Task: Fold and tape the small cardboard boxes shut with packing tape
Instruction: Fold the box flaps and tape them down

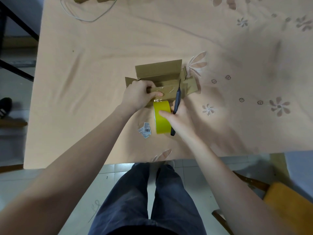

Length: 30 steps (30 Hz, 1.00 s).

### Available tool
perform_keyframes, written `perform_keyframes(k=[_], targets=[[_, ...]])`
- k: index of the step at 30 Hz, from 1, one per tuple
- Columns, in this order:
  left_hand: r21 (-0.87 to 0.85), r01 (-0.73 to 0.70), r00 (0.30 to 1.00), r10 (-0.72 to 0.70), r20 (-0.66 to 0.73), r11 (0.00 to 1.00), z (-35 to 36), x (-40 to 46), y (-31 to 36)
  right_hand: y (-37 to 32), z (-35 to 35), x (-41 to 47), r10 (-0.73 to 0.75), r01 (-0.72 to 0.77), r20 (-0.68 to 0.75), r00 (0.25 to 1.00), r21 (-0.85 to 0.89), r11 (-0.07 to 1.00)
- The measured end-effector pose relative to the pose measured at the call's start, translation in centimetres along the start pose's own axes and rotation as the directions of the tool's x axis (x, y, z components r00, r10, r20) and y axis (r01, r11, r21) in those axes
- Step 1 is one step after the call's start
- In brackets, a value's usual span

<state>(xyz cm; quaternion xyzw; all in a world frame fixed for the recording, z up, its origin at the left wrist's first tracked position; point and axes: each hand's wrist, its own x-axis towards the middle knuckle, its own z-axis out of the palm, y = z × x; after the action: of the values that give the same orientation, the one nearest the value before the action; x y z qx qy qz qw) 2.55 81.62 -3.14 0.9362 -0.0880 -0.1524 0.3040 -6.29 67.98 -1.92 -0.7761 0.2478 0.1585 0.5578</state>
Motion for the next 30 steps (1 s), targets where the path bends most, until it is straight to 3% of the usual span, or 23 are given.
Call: perform_keyframes(k=[6, 15, 23, 27, 30], targets=[[-0.071, 0.028, 0.998, -0.023, 0.061, 0.997, -0.1, 0.3, 0.3, 0.2, 0.2, -0.2, -0.062, 0.06, -0.026, 0.998, -0.072, 0.996], [-0.176, 0.004, 0.99, 0.021, 0.141, 0.984, -1.5, 0.9, 0.5, -0.4, -0.5, 1.1, 0.004, -0.002, 0.043, 0.999, -0.062, 0.998], [-0.187, -0.077, 0.975, 0.113, 0.193, 0.979, -2.3, 0.8, 1.2, -0.9, -5.4, 0.0, -0.19, 0.217, 0.111, 0.975, -0.34, 0.915], [-0.178, -0.086, 0.976, 0.119, 0.184, 0.98, -2.4, 0.6, 1.1, -2.0, -7.7, 0.3, -0.235, 0.306, 0.198, 0.952, -0.538, 0.786], [-0.181, -0.086, 0.978, 0.118, 0.173, 0.98, -2.4, 0.4, 1.2, -2.7, -8.1, 0.5, -0.345, 0.431, 0.28, 0.896, -0.734, 0.524]])
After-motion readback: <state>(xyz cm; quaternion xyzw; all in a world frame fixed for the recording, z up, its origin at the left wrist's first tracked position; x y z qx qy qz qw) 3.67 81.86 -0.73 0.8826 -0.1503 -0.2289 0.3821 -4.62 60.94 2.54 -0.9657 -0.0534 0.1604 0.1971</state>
